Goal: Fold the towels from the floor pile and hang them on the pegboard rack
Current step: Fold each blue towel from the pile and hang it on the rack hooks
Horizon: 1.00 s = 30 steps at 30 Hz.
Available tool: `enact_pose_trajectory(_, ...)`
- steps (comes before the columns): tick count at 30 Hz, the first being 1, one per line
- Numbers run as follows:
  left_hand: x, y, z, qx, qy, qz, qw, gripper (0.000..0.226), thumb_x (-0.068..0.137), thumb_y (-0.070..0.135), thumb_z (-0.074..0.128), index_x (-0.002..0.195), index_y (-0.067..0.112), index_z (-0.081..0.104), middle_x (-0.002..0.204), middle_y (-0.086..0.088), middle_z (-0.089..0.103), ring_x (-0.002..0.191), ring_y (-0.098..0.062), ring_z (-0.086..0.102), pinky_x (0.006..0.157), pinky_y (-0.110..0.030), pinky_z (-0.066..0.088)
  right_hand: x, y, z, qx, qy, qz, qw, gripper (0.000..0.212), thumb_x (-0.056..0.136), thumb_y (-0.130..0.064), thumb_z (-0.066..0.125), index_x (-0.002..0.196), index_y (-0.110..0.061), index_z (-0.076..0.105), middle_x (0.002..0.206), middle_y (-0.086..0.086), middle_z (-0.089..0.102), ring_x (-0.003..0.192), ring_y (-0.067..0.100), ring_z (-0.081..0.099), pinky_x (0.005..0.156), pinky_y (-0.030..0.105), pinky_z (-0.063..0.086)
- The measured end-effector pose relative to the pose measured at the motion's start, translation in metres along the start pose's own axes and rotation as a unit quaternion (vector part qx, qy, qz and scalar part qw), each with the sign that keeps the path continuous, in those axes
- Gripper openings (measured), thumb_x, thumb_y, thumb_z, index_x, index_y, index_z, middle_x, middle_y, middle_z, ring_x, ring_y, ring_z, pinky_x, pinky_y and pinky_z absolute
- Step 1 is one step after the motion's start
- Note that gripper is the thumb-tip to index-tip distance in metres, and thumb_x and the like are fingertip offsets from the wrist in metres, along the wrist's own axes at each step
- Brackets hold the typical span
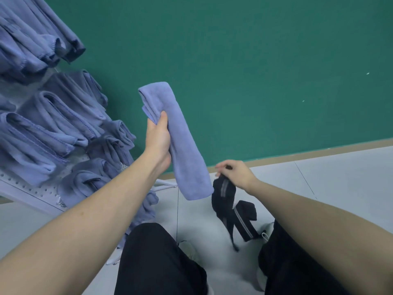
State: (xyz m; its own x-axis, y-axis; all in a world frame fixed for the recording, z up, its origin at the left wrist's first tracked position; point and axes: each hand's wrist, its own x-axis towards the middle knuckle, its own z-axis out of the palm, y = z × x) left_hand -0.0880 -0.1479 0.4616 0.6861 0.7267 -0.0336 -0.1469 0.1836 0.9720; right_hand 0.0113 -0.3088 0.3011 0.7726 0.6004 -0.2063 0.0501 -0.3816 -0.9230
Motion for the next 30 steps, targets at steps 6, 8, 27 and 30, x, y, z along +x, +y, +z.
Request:
enact_pose_trajectory(6,-0.010,-0.024,-0.011,0.035,-0.011,-0.034,0.999,0.014,0.105,0.031,0.051,0.114,0.038,0.059,0.088,0.018,0.075,0.080,-0.003,0.072,0.072,-0.027,0.056,-0.001,-0.045,-0.003,0.104,-0.012,0.012,0.994,0.031,0.097,-0.047,0.059,0.121,-0.028,0.064,0.116,-0.006,0.070,0.114,0.011,0.063,0.098,0.027,0.046)
enact_pose_trajectory(8,-0.012,-0.029,-0.013,0.051,-0.014,-0.036,0.998,0.018,0.104,0.033,0.052,0.120,0.036,0.058,0.090,0.018,0.075,0.081,-0.002,0.072,0.073,-0.026,0.055,-0.010,-0.059,0.001,0.119,-0.069,0.000,0.991,0.037,0.093,-0.053,0.062,0.123,-0.033,0.061,0.117,-0.012,0.070,0.114,0.005,0.063,0.103,0.034,0.046)
enact_pose_trajectory(27,-0.018,-0.042,-0.070,-0.024,0.030,-0.063,0.997,0.025,0.106,0.028,0.047,0.130,0.027,0.053,0.115,0.002,0.073,0.096,-0.014,0.073,0.076,-0.035,0.058,-0.001,-0.107,0.047,0.107,-0.176,-0.062,0.977,0.024,0.095,-0.024,0.066,0.119,-0.022,0.061,0.109,-0.002,0.075,0.099,0.012,0.071,0.081,0.024,0.053)
enact_pose_trajectory(30,-0.015,-0.059,-0.089,-0.044,0.056,-0.102,0.992,0.024,0.107,0.024,0.046,0.128,0.021,0.057,0.121,-0.006,0.072,0.102,-0.018,0.072,0.081,-0.037,0.059,0.012,-0.098,0.052,0.069,-0.141,-0.054,0.986,0.011,0.096,-0.020,0.060,0.103,-0.021,0.069,0.099,-0.007,0.073,0.091,0.010,0.066,0.080,0.024,0.049)
